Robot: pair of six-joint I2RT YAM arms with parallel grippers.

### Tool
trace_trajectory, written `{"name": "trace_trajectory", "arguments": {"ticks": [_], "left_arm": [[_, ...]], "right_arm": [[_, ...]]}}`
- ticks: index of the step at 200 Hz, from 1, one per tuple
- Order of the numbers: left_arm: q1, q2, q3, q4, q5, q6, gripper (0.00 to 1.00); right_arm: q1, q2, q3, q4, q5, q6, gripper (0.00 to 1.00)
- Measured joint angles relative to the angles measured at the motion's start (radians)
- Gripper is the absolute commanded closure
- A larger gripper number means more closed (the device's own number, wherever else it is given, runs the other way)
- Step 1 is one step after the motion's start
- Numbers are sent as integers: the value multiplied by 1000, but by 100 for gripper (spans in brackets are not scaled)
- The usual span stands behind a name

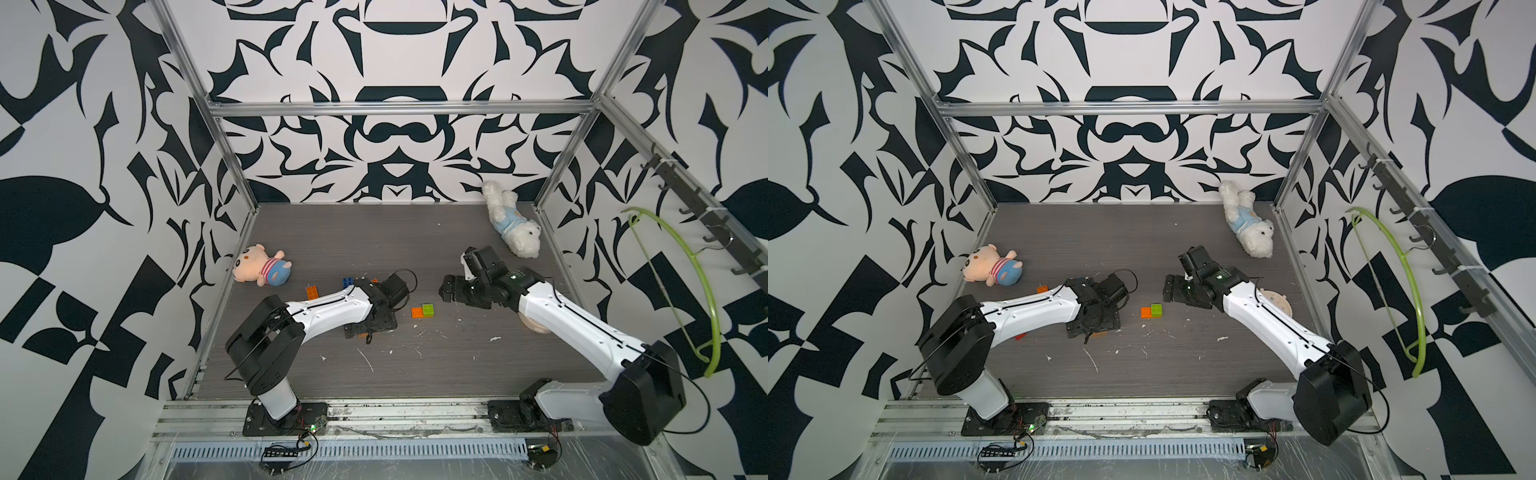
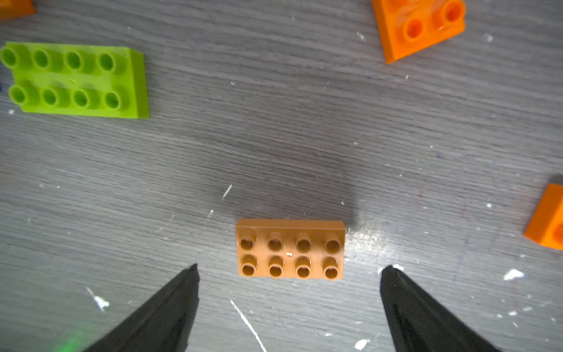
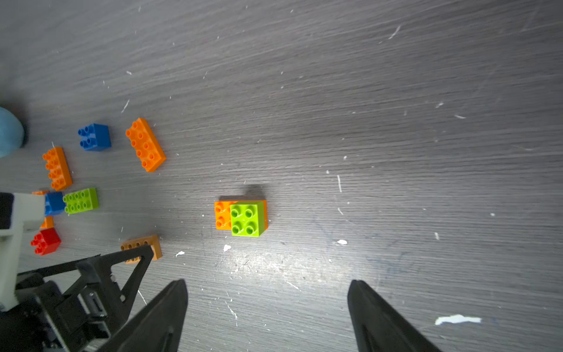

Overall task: Assemble the number 5 with lego
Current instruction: Move the lego brick at the center of the board.

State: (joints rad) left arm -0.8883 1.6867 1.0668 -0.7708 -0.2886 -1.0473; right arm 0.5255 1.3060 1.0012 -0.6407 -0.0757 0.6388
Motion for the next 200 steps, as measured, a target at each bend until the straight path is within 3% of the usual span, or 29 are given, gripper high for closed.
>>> {"name": "trace_trajectory", "arguments": {"ticks": [114,130,200], "left_arm": [[31,68,-26,105,40,-12,19],[31,61,-37,121,42,-10,28],[1,63,-10,73,54,34,30]], "right_arm": [[13,18,2,3,-7,-7,12],[13,18,3,2,-6,-6,13],[13,40,14,-11,13,-6,13]]}}
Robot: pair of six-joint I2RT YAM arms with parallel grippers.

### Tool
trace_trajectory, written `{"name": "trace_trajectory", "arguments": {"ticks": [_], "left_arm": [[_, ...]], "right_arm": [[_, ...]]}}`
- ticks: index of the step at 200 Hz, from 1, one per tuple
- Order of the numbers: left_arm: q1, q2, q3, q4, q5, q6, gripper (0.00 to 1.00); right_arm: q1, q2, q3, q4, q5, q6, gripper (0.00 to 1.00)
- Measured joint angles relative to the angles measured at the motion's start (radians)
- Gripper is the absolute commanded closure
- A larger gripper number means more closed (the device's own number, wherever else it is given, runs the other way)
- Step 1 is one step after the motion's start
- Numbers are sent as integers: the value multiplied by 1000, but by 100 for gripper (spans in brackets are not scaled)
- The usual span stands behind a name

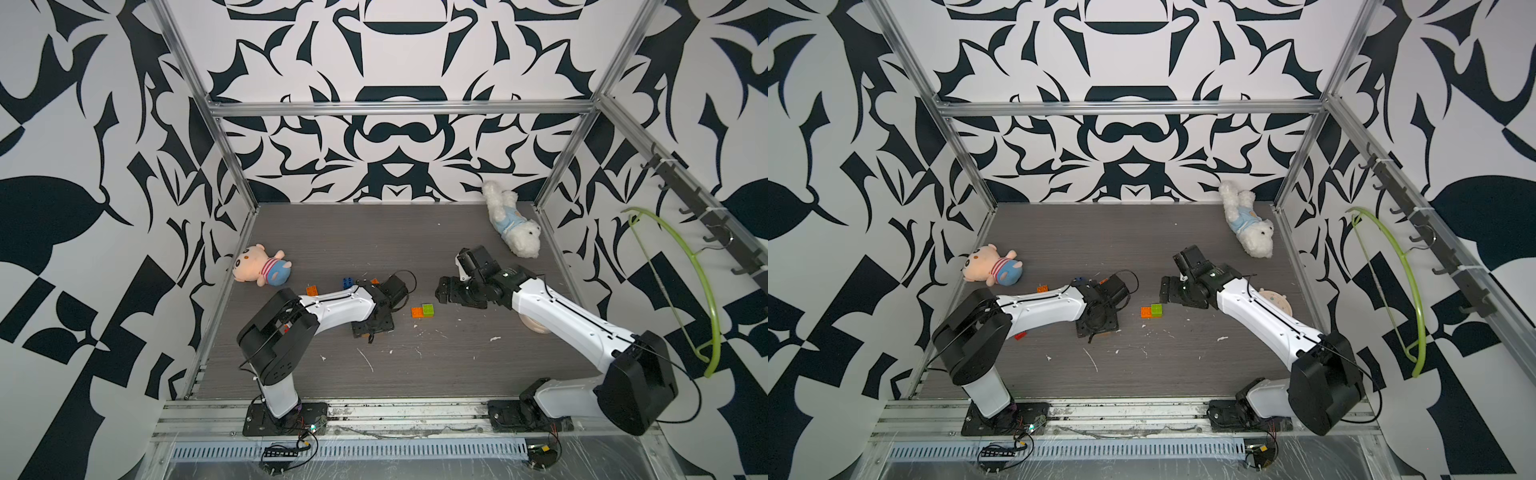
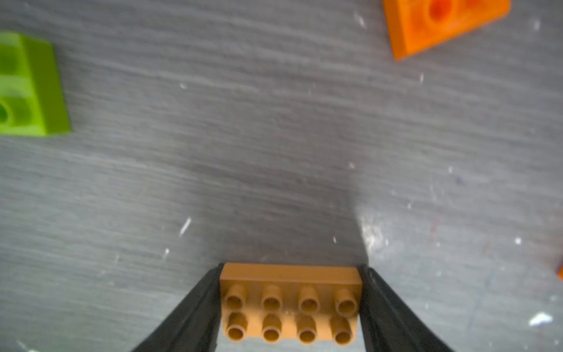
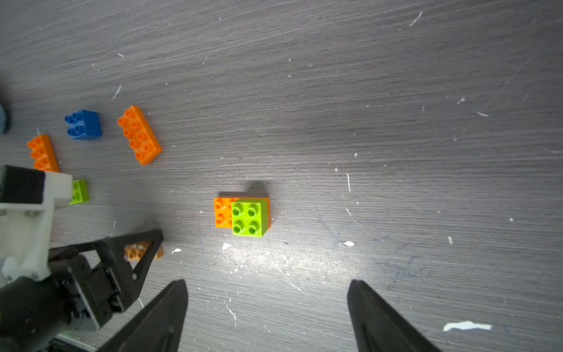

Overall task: Assemble the number 5 with lego
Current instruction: Move the lego brick at the center of the board.

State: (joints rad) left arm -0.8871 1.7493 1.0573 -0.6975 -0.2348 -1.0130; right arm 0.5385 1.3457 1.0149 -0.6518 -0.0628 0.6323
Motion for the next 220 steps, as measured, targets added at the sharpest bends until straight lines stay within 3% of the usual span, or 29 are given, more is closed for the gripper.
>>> {"name": "trace_trajectory", "arguments": {"ticks": [46,88,127,160,167,220], "left_arm": [[-137,47,185,-67,8,-2,29],[-230,169,304,-51,42,-25,29],[-245,231,307,-29,71,-58,25],[-245,235,316,-31,65,-76,16],[-245,236,317,-31,64,-78,10],[-245,209,312,-42,17,-71,8]], "right_arm": [[-14,-21,5,-60,107,18,13],[-79,-98,0,-94,159,52,13],[-87,-114,-26,-111,172,64,13],[-88,-114,-38,-119,172,68,13],[-88,-114,-38,-119,172,68,13],[-88,-109,-37,-110,148,66,13]]}}
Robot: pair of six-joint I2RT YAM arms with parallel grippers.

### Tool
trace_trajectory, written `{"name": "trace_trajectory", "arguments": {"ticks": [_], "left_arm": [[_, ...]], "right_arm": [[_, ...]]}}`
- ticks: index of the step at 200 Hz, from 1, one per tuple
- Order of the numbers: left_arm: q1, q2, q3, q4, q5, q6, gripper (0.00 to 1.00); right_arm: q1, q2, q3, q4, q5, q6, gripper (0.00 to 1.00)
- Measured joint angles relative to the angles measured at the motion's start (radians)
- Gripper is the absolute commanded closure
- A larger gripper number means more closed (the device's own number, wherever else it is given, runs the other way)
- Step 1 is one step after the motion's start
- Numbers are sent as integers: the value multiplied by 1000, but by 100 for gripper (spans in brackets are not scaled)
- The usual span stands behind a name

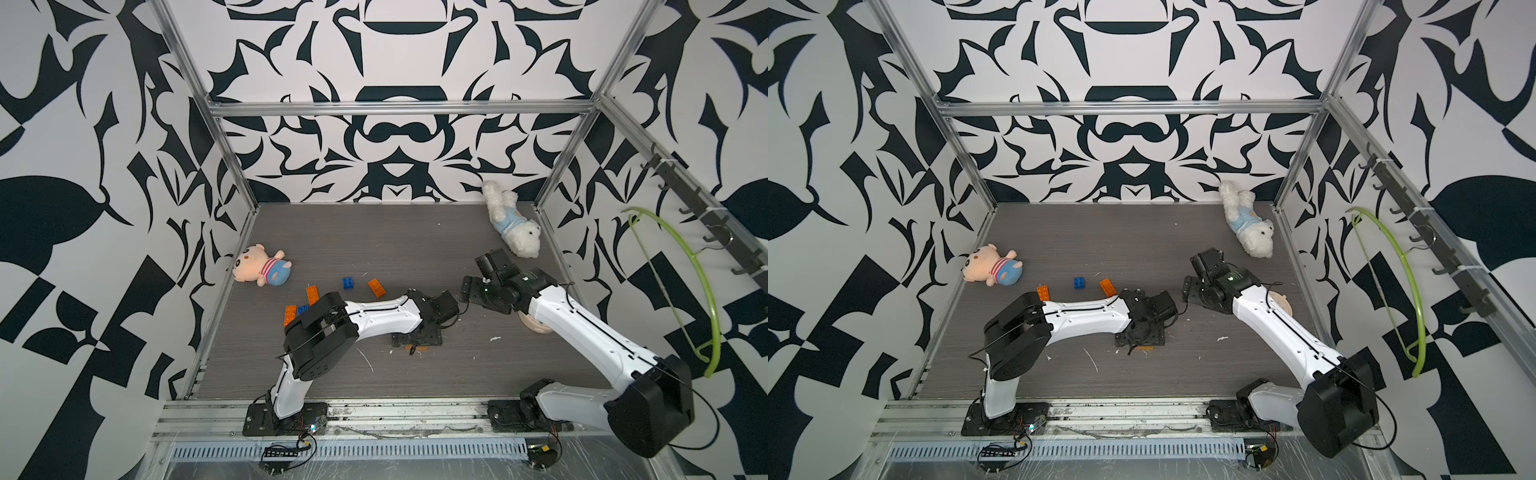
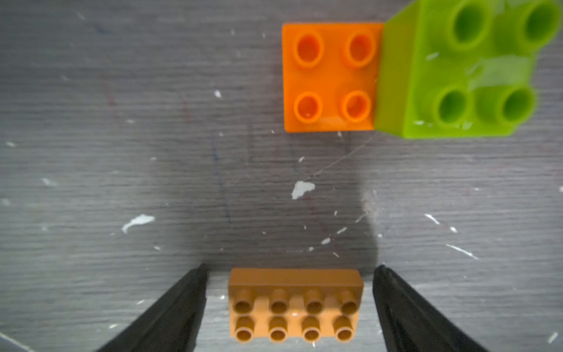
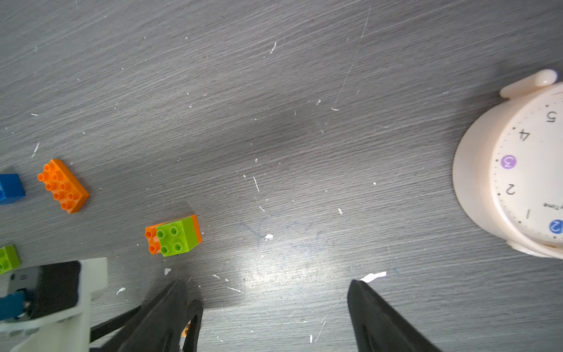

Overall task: Assemble the number 5 with lego
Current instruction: Move the lego brick at the center of the board, then pick up the lego brick from the center of the board.

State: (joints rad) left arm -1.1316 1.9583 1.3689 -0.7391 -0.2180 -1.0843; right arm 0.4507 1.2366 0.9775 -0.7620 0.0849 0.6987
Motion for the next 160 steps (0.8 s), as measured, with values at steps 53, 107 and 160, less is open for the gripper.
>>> {"name": "trace_trajectory", "arguments": {"ticks": [53,107,160], "left_arm": [[97,-333,-149,-2,-122,23,9],[396,-617,-435,-14,-143,57,10],[740,-746,-578,-42,-98,120,9]], "right_arm": [[5,8,0,100,-146,-31,14],[174,135,80,164,-204,-89,15],[319,256,165,200,-203,-114,16]]}}
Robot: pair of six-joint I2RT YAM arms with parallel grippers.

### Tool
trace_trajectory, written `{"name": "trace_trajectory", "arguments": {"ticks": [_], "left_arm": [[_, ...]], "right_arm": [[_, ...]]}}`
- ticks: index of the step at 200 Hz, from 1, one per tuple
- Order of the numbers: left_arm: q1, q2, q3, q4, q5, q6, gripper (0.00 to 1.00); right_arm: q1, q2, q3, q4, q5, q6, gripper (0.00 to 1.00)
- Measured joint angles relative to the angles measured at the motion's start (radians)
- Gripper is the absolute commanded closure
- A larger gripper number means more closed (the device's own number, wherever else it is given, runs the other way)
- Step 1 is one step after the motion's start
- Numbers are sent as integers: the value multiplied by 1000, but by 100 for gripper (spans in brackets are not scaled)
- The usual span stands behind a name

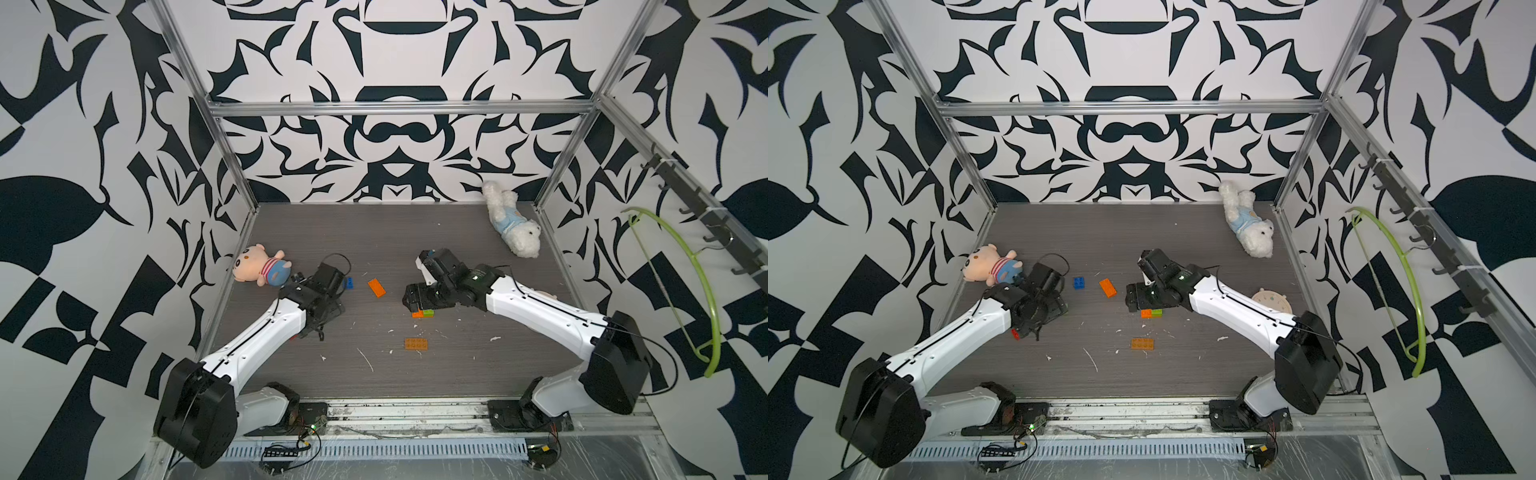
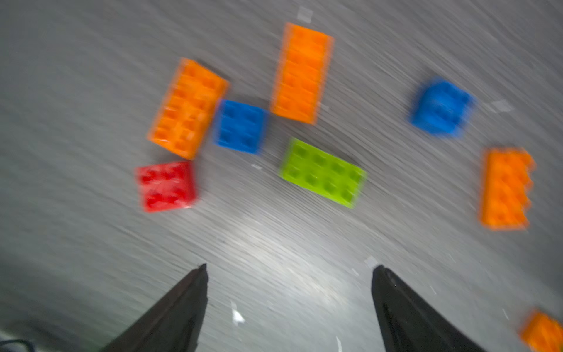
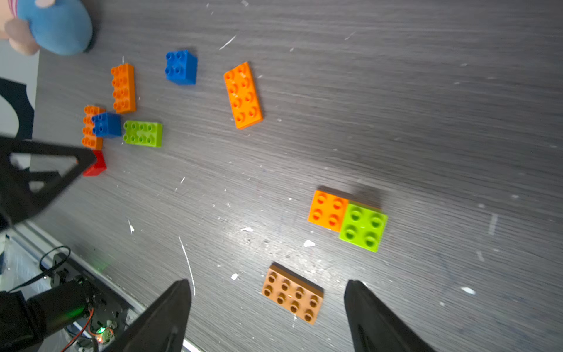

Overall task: Assemble the number 5 with lego
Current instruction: Pick up the lego brick from the center of the board.

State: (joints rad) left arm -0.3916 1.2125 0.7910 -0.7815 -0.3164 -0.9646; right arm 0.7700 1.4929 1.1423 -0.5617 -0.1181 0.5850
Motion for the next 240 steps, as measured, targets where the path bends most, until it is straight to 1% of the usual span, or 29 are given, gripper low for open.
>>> {"name": "trace_trajectory", "arguments": {"ticks": [12,22,42,58,90,93,102,146,160,169,175,191,210,222,240], "left_arm": [[87,1,-25,9,22,23,9],[136,6,-35,8,29,43,10],[195,19,-44,29,55,76,12],[222,32,-67,60,77,97,14],[254,110,-74,84,88,135,14],[257,116,-74,85,87,137,17],[265,124,-74,86,85,145,18],[276,85,-96,89,54,146,17],[280,59,-103,88,42,146,20],[283,52,-104,90,41,146,21],[286,53,-104,91,40,147,22],[293,82,-104,102,40,150,24],[301,130,-105,116,43,154,29],[306,146,-107,126,47,159,30],[316,153,-114,148,53,163,32]], "right_arm": [[7,14,2,3,0,-2,16],[7,23,5,2,0,-2,16],[8,33,13,0,5,-3,16],[9,33,18,-2,8,-5,16],[9,33,22,-5,12,-6,16],[9,33,22,-6,13,-6,16],[9,33,22,-9,15,-6,16],[9,34,29,-19,25,-5,16],[9,34,36,-17,21,-6,16],[9,34,37,-11,8,-9,15],[10,34,37,-6,-2,-11,12],[18,34,37,18,-39,-17,1],[48,36,37,60,-82,-32,0],[74,49,40,89,-103,-32,0],[115,103,55,140,-138,-24,0]]}}
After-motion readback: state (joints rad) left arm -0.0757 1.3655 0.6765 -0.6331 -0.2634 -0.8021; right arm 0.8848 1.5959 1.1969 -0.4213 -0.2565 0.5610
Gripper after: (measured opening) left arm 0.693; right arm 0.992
